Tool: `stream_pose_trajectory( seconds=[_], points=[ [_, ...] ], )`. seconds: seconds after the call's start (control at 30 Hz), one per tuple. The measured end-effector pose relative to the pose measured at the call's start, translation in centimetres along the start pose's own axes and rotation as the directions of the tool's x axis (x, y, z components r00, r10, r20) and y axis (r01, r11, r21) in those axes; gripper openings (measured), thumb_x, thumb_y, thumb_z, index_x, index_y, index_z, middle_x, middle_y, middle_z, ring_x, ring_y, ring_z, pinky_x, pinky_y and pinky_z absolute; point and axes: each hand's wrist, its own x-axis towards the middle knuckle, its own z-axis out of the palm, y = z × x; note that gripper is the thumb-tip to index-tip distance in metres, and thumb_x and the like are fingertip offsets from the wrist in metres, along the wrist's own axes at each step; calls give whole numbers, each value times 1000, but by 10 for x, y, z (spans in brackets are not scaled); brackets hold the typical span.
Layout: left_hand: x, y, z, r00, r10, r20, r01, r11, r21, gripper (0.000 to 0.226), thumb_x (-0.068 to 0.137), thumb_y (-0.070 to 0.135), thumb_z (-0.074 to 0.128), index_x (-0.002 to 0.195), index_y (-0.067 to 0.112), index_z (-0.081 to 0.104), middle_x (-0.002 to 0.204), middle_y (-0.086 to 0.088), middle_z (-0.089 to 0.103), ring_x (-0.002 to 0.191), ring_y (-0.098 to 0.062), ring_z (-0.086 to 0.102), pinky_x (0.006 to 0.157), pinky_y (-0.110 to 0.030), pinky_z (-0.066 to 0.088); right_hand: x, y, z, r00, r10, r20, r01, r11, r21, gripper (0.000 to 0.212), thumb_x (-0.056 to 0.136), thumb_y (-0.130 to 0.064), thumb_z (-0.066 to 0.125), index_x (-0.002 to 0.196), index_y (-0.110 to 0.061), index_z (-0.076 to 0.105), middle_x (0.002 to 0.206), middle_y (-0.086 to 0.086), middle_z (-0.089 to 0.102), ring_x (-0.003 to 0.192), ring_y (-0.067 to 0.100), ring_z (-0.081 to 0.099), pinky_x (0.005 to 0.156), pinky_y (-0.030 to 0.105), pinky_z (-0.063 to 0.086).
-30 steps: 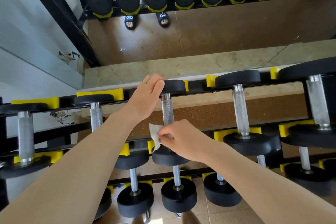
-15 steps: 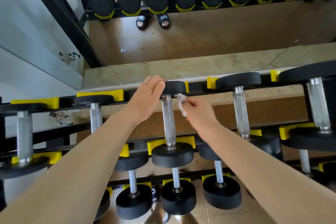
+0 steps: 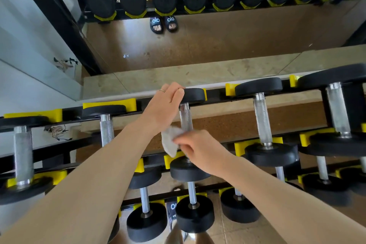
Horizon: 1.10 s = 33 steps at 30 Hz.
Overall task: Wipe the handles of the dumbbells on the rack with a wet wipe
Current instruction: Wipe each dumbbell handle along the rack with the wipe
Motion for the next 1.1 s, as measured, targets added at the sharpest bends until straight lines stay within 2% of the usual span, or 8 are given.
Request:
stream_pose_trajectory(
  seconds=[0.13,0.23,0.33,0.47,0.7,0.87,0.97,1.1],
  points=[
    [-1,2,-2,1000,-10,21,9,1000,20,31,109,35,26,109,21,54,99,2,48,103,-23,47,94,-39,39,-13,3,-13,950,73,303,-59,997,-54,31,101,-13,46,121,-19,69,120,-1,69,98,8,66,96,27,50],
    [0,0,-3,1000,-1,27,0,1000,17,33,109,37,25,115,24,54,109,-1,50,105,-23,49,98,-43,41,-22,9,-28,942,216,256,-221,975,-9,29,99,-15,50,119,-19,70,120,-6,69,100,4,64,96,21,46],
    [-1,1,-3,1000,4,30,-4,1000,19,31,109,38,24,112,27,52,105,0,48,103,-22,48,96,-43,42,-25,22,-28,867,496,50,-499,863,75,24,97,-17,51,102,-19,74,99,-3,71,86,13,62,72,21,47],
    [-1,3,-2,1000,-1,26,1,1000,25,28,109,38,24,107,28,51,103,0,48,101,-22,48,93,-43,42,-6,9,-4,751,633,189,-651,757,52,22,96,-13,49,93,-6,70,86,9,66,69,13,58,56,18,42],
    [-2,7,-2,1000,-19,4,19,999,48,30,109,35,25,109,24,53,96,6,45,100,-23,48,89,-39,40,2,-21,-19,855,466,230,-451,885,-116,16,96,-13,49,99,-6,63,89,9,63,79,22,65,64,27,54],
    [-6,15,-3,1000,19,1,-19,994,111,32,110,25,29,118,11,56,101,6,48,108,-27,49,96,-41,41,21,-27,-17,995,55,-78,-65,990,-127,30,97,-6,51,123,-14,64,112,7,67,97,22,63,83,31,54],
    [-7,18,-1,1000,-8,-14,10,987,161,33,111,23,27,117,8,56,97,7,47,108,-26,48,95,-40,40,23,-12,-12,986,-17,165,82,914,-396,33,91,-1,55,122,-8,62,111,12,64,107,28,60,87,41,55],
    [-3,22,1,995,-56,-81,73,970,233,31,109,24,28,110,12,57,105,-8,58,101,-30,54,91,-52,45,7,1,-18,948,-25,316,105,965,-240,35,95,-6,53,128,-10,62,124,17,62,110,33,62,94,36,52]
  ],
)
